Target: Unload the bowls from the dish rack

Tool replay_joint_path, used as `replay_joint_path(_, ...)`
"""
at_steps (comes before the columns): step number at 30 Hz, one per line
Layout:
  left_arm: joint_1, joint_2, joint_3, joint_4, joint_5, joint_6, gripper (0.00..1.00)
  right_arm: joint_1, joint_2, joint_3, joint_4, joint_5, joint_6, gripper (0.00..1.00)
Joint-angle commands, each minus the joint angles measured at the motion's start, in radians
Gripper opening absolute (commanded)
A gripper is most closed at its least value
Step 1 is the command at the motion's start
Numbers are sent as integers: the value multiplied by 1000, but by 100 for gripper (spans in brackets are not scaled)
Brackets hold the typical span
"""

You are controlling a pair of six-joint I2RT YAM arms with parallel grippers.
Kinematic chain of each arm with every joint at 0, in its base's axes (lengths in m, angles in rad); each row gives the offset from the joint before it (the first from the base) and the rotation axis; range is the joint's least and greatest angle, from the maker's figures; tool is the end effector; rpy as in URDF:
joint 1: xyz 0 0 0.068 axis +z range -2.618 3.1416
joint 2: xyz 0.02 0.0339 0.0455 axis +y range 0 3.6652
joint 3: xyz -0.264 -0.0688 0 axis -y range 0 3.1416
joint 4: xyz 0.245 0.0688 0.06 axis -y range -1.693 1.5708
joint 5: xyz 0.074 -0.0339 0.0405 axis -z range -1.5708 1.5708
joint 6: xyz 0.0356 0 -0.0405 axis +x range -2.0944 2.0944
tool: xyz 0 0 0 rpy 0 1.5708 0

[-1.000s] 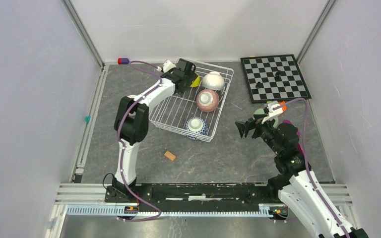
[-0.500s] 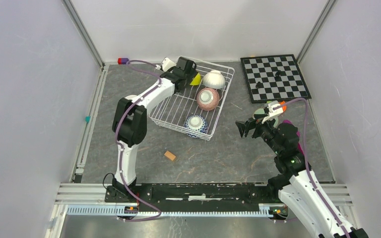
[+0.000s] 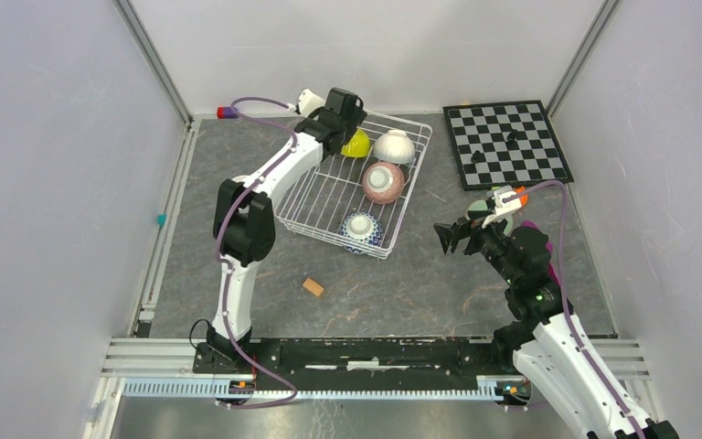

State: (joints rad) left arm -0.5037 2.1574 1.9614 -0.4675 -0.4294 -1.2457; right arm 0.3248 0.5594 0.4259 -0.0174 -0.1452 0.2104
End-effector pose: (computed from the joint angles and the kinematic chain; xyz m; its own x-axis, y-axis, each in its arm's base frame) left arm 0.4467 -0.2293 0.2790 -0.3159 -0.8097 -0.4946 -0.4627 0.5866 -0.6647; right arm 0.1453 0.0544 0.2640 -0.2336 0.1394 -0.9623 -0.4116 0.8824 0.2277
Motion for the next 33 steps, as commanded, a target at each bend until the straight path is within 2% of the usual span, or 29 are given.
replay_joint_path(1, 2, 54, 67, -44, -50, 18, 95, -3, -5, 39, 20, 15, -12, 98)
replay_joint_path(11, 2, 120, 96, -61, -71, -12, 95, -4, 0, 39, 19, 13, -6, 98)
replay_joint_path(21, 22, 173, 123, -35, -29, -30, 94, -3, 7, 43, 19, 7, -7, 98)
replay_joint_path(24, 31, 176, 120, 11, -2, -10, 89, -3, 13, 48, 20, 4, -11, 98)
replay_joint_path(33, 44, 160, 110, 120, 73, 43, 62, -3, 24, 51, 20, 4, 2, 98)
